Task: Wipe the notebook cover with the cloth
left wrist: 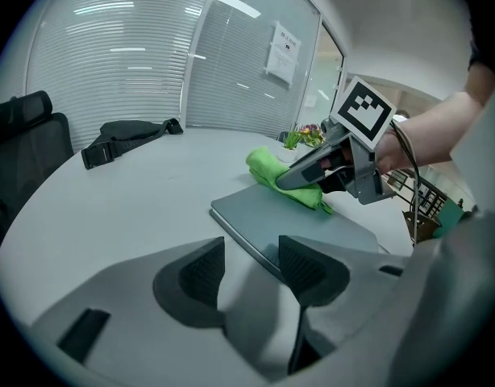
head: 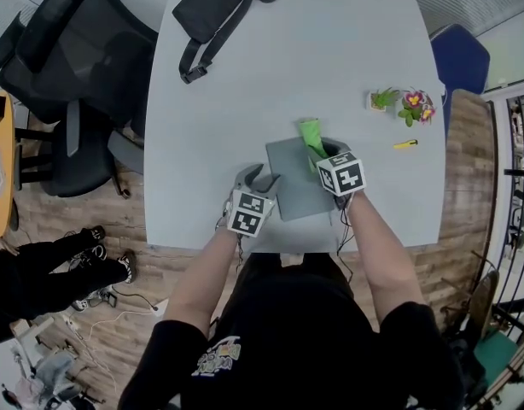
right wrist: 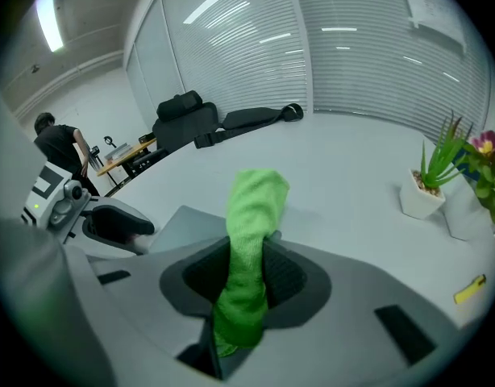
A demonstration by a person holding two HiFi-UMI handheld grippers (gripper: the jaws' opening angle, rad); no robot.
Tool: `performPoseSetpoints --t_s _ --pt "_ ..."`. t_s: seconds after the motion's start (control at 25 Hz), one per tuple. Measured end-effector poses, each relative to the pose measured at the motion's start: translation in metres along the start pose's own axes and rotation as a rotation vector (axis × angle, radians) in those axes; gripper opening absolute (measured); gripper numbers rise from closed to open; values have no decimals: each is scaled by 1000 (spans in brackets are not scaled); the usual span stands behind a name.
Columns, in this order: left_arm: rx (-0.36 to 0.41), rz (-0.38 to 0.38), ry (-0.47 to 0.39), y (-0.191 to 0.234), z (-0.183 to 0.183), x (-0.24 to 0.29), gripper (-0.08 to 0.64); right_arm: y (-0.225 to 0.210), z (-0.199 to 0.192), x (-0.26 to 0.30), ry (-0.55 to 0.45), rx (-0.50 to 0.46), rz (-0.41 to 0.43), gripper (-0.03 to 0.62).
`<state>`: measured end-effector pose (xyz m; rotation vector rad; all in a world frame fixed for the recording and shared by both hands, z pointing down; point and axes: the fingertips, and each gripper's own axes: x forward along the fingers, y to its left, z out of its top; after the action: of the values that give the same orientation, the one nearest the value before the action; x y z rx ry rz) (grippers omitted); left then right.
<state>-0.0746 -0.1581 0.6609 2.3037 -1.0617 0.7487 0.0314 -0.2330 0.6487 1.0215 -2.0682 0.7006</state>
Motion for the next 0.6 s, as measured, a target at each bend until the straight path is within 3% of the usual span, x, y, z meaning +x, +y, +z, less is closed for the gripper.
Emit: performPoseSetpoints --t_s 0.32,0.6 --pt "0 0 2 0 0 -1 212 -19 -8 -8 -14 110 -27 110" --pt "2 -1 1 1 2 -1 212 -23 -9 -13 -1 88 -64 110"
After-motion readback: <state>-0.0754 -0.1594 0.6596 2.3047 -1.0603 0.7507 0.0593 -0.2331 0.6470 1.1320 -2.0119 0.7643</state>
